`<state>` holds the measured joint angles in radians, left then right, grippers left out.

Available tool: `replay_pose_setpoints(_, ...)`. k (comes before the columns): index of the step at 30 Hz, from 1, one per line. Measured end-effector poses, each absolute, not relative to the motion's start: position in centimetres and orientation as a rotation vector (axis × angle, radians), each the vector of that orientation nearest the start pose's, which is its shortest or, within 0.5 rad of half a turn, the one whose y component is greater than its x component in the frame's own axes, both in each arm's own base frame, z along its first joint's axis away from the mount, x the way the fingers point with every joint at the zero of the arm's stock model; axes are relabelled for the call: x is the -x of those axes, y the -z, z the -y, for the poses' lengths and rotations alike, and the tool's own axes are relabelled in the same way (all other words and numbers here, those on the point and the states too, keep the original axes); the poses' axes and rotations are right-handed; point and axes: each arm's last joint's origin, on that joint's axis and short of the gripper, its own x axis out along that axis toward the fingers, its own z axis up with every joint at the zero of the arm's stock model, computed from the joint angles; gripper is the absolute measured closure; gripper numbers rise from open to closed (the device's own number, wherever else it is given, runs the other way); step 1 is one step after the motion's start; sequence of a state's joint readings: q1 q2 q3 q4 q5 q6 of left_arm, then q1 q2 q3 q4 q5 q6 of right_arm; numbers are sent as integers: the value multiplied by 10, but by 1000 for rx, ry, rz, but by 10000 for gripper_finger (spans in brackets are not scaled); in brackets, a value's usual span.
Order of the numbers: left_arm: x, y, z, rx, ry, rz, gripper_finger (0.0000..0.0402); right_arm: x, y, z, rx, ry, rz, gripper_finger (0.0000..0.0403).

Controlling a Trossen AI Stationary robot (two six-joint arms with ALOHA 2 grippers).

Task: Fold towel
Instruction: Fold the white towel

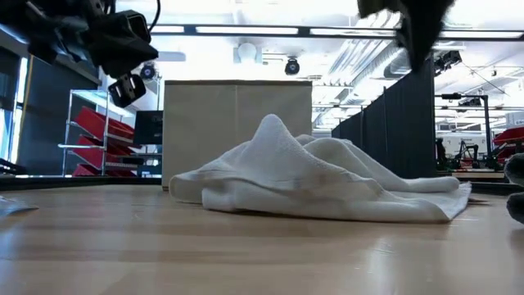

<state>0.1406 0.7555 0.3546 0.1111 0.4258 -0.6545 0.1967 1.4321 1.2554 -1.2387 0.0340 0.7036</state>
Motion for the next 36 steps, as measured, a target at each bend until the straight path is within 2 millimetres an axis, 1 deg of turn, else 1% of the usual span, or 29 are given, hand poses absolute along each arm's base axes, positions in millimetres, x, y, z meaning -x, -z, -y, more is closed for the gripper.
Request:
replay_pose_setpoints(2, -168, -218, -9, 748, 174, -353, 401, -224, -271, -42, -455, 466, -1372, 268)
replay_pose_setpoints(4, -169, -219, -7, 761, 125, -333, 401, -206, -257, -36, -499, 563, -1361, 268)
replay_pose_setpoints(7, -169, -219, -8, 777, 34, -303, 401, -187, -234, -28, -551, 674, -1355, 268)
replay_pose_setpoints(9, -169, -219, -10, 797, -6, -289, 401, -179, -217, -24, -577, 687, -1350, 268)
replay_pose_setpoints(14, -169, -219, -11, 833, -51, -277, 401, -169, -175, -14, -641, 618, -1336, 268)
replay_pose_setpoints(17, -170, -218, -11, 844, -75, -272, 401, -163, -160, -8, -627, 658, -1339, 268)
replay_pose_setpoints(19, -170, -217, -12, 857, -90, -275, 401, -160, -156, -6, -607, 681, -1339, 268)
replay_pose_setpoints(23, -172, -214, -12, 861, -99, -292, 401, -160, -155, -5, -567, 636, -1350, 268)
replay_pose_setpoints(28, -176, -209, -12, 864, -114, -326, 401, -167, -166, -7, -578, 545, -1359, 268)
replay_pose_setpoints(31, -178, -205, -12, 882, -123, -348, 401, -173, -170, -8, -589, 499, -1328, 268)
replay_pose_setpoints(34, -181, -202, -11, 882, -124, -372, 401, -177, -167, -5, -605, 467, -1294, 268)
replay_pose_setpoints(36, -182, -199, -10, 885, -125, -389, 401, -176, -161, -1, -591, 514, -1306, 268)
